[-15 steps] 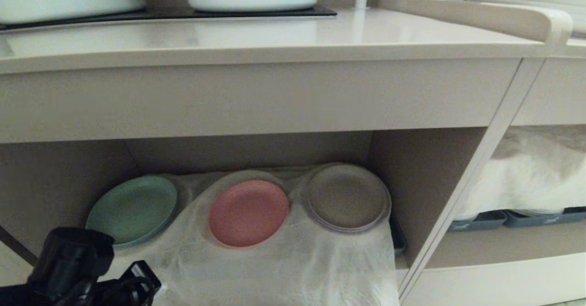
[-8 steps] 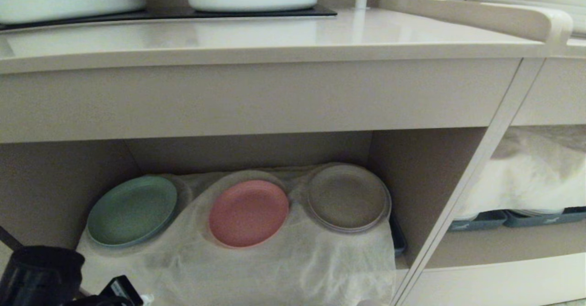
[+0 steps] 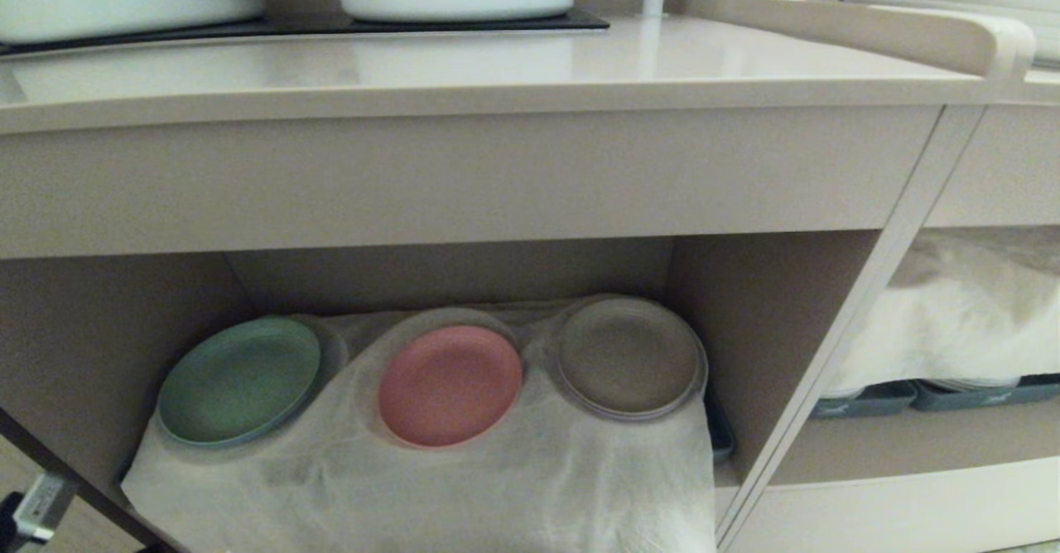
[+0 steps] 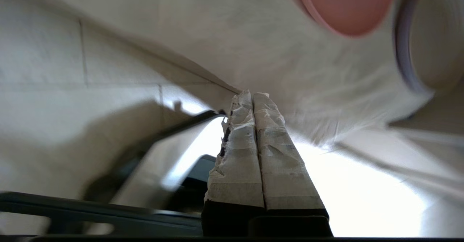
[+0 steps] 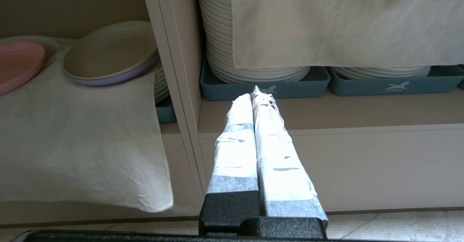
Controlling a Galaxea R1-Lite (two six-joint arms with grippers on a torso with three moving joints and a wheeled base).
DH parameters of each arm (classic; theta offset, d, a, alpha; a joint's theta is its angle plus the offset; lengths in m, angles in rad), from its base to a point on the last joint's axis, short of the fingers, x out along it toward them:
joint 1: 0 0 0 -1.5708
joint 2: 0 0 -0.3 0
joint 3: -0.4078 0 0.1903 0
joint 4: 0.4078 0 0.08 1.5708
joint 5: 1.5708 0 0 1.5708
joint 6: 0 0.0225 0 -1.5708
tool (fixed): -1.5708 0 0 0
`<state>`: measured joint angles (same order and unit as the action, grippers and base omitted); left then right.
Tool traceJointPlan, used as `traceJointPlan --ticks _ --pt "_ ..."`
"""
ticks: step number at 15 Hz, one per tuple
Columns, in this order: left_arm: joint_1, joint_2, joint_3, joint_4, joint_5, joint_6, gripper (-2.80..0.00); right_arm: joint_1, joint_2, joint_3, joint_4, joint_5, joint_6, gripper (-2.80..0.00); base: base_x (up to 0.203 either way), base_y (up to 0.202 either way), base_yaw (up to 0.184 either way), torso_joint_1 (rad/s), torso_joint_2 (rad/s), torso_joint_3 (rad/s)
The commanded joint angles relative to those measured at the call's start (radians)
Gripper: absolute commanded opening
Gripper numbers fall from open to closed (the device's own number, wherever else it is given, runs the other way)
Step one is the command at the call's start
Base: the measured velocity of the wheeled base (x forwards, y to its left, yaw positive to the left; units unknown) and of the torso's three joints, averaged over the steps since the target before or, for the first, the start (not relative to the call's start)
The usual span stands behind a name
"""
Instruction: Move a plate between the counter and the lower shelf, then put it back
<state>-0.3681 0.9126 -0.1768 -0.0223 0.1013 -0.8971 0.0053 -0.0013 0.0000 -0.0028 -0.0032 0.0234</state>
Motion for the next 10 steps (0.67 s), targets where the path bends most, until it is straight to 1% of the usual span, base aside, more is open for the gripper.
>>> traceJointPlan --ticks 1,2,3,4,6,7,8,10 --pt "-0.025 -0.181 -0.001 0.053 0.001 0.071 -2.8 0.001 0.001 0.0 0.0 0.0 0.0 -2.8 0.0 0.0 0.0 0.0 0.0 0.0" --pt "-0.04 -0.238 -0.001 0.083 0.003 0.123 -2.8 0.001 0.001 0.0 0.0 0.0 0.0 -2.8 0.0 0.0 0.0 0.0 0.0 0.0" --pt "-0.083 -0.269 0.0 0.106 0.019 0.158 -2.8 0.001 0.001 0.0 0.0 0.0 0.0 -2.8 0.0 0.0 0.0 0.0 0.0 0.0" --pt "-0.12 -0.305 -0.001 0.127 0.055 0.198 -2.8 0.001 0.001 0.0 0.0 0.0 0.0 -2.8 0.0 0.0 0.0 0.0 0.0 0.0" --pt "-0.117 -0.366 0.012 0.138 0.072 0.336 -2.8 0.001 0.001 0.0 0.0 0.0 0.0 -2.8 0.0 0.0 0.0 0.0 0.0 0.0" --pt "-0.087 -0.4 0.023 0.138 0.068 0.407 -2.8 0.001 0.001 0.0 0.0 0.0 0.001 -2.8 0.0 0.0 0.0 0.0 0.0 0.0" --pt "-0.038 -0.431 0.037 0.137 0.05 0.473 -2.8 0.001 0.001 0.0 0.0 0.0 0.0 -2.8 0.0 0.0 0.0 0.0 0.0 0.0" --pt "0.092 -0.493 0.055 0.136 -0.032 0.591 -2.8 0.001 0.001 0.0 0.0 0.0 0.001 -2.8 0.0 0.0 0.0 0.0 0.0 0.0"
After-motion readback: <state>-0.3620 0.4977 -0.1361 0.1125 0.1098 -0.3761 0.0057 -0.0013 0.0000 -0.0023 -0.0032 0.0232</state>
